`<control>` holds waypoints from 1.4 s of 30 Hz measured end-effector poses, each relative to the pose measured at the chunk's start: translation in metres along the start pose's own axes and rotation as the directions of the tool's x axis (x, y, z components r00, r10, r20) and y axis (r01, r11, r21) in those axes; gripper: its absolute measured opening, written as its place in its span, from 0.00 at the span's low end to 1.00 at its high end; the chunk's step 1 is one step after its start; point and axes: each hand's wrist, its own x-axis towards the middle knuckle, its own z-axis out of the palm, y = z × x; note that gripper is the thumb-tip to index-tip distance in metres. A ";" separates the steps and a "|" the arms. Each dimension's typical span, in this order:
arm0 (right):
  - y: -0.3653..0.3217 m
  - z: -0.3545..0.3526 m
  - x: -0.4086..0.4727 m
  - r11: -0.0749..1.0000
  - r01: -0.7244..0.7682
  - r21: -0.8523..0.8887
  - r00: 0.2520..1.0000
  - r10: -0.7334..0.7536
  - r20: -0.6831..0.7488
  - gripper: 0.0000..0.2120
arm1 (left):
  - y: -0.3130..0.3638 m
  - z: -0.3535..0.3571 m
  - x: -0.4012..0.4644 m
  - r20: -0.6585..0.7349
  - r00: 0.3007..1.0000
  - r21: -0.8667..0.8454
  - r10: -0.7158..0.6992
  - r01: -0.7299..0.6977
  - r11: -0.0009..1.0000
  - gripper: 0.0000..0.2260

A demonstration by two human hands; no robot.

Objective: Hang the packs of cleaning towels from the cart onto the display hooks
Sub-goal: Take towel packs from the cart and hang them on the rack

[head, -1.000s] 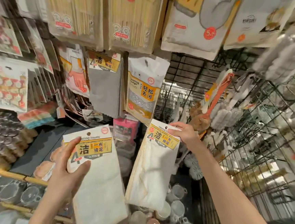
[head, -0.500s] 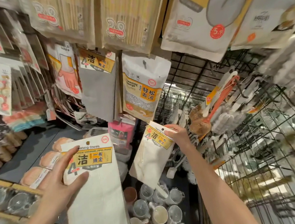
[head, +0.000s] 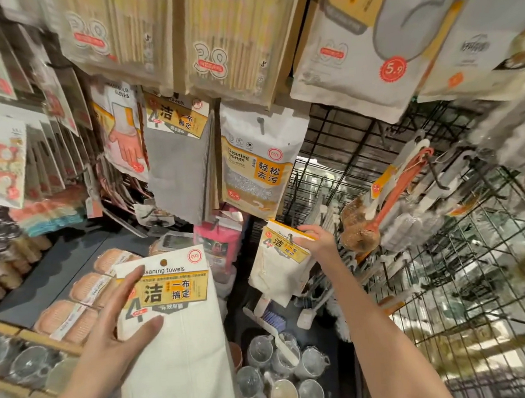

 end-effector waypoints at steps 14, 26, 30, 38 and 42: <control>-0.057 0.017 -0.106 0.923 0.346 -0.169 0.934 -0.355 -0.030 0.12 | 0.013 0.030 -0.008 0.203 0.979 -0.092 0.007 0.012 0.996 0.32; -0.102 0.070 -0.190 0.952 0.306 -0.003 0.921 -0.295 0.256 0.19 | 0.026 0.031 -0.024 0.226 0.972 -0.208 0.063 -0.015 0.978 0.41; -0.106 0.071 -0.197 0.919 0.390 -0.056 0.911 -0.376 0.168 0.19 | 0.030 0.031 -0.030 0.192 0.979 -0.228 0.062 -0.017 0.974 0.42; -0.103 0.064 -0.204 0.923 0.355 0.146 0.901 -0.380 0.209 0.13 | 0.027 0.028 -0.031 0.145 0.986 -0.258 0.083 -0.043 0.965 0.39; -0.103 0.062 -0.207 0.916 0.356 0.186 0.898 -0.391 0.204 0.14 | 0.022 0.029 -0.029 0.111 0.991 -0.254 0.072 -0.041 0.966 0.35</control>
